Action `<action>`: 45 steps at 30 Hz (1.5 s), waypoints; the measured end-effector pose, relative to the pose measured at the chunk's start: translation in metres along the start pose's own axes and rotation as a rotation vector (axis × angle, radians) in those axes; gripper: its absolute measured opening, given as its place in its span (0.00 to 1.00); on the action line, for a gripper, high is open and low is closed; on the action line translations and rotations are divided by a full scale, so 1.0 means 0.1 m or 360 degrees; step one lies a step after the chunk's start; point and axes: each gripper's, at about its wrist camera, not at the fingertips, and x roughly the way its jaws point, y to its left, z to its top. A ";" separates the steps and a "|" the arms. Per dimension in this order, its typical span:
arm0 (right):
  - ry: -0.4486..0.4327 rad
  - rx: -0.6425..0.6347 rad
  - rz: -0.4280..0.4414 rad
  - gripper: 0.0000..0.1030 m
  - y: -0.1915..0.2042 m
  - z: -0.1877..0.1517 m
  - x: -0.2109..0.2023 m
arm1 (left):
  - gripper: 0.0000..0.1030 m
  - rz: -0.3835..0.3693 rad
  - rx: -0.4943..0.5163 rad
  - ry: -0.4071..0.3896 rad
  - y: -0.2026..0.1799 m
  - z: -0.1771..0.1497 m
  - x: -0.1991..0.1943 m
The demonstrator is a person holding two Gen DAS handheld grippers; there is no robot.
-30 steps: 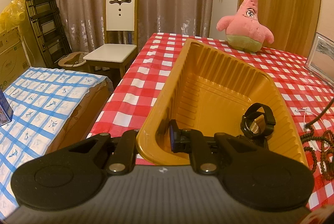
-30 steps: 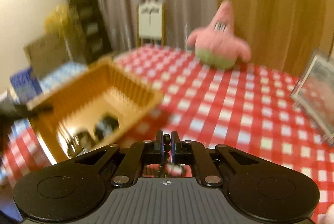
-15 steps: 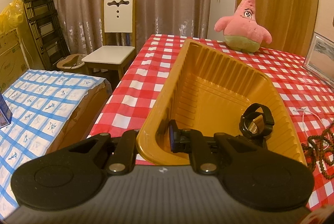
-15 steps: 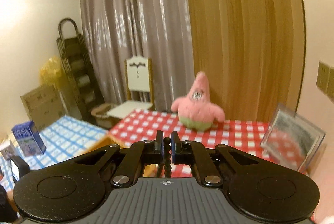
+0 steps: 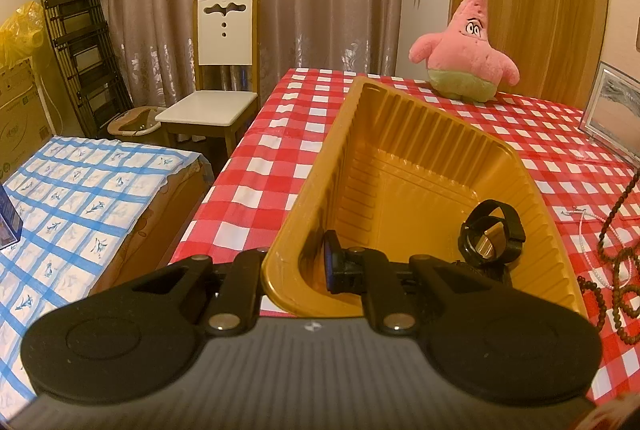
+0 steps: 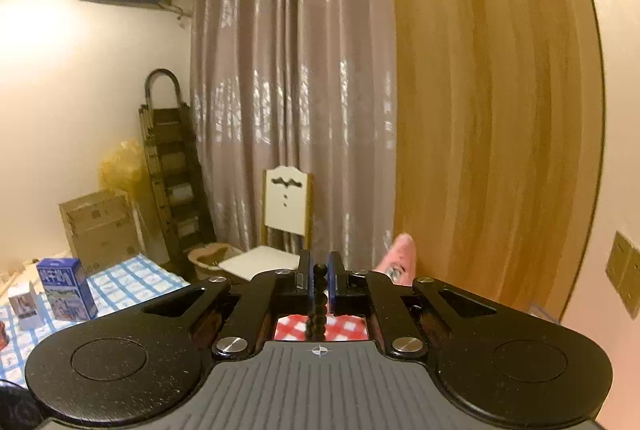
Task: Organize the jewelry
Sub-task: 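Lift the dark bead strand and lower it into the orange tray, opening the right gripper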
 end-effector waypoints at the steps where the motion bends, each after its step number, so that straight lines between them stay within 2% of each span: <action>1: -0.0012 -0.0003 0.0015 0.06 0.02 0.04 0.01 | 0.11 0.0001 0.0000 0.0000 0.00 0.01 0.00; 9: -0.0056 0.0022 0.0186 0.06 0.19 0.30 0.21 | 0.11 0.0000 0.0000 0.0001 0.00 0.01 0.00; 21: -0.0157 0.0120 0.0601 0.06 0.70 0.68 0.71 | 0.11 -0.0008 -0.0002 -0.0006 -0.01 0.04 0.01; 26: -0.0156 0.0180 0.0671 0.06 0.87 0.68 1.01 | 0.11 -0.0008 0.0000 -0.0006 -0.02 0.06 0.02; 28: -0.0111 0.0226 0.0705 0.06 0.89 0.64 1.18 | 0.11 -0.0008 0.0000 -0.0007 -0.01 0.05 0.02; 32: 0.0040 0.0314 0.0766 0.06 0.96 0.38 1.51 | 0.11 -0.0009 0.0000 -0.0005 -0.01 0.06 0.02; 35: 0.0218 0.0365 0.0779 0.06 0.99 0.05 1.77 | 0.11 -0.0017 -0.0001 -0.0011 -0.02 0.09 0.02; 45: 0.0774 0.0571 0.0571 0.06 0.82 -1.44 2.37 | 0.11 -0.0023 -0.0018 -0.0018 -0.02 0.10 0.05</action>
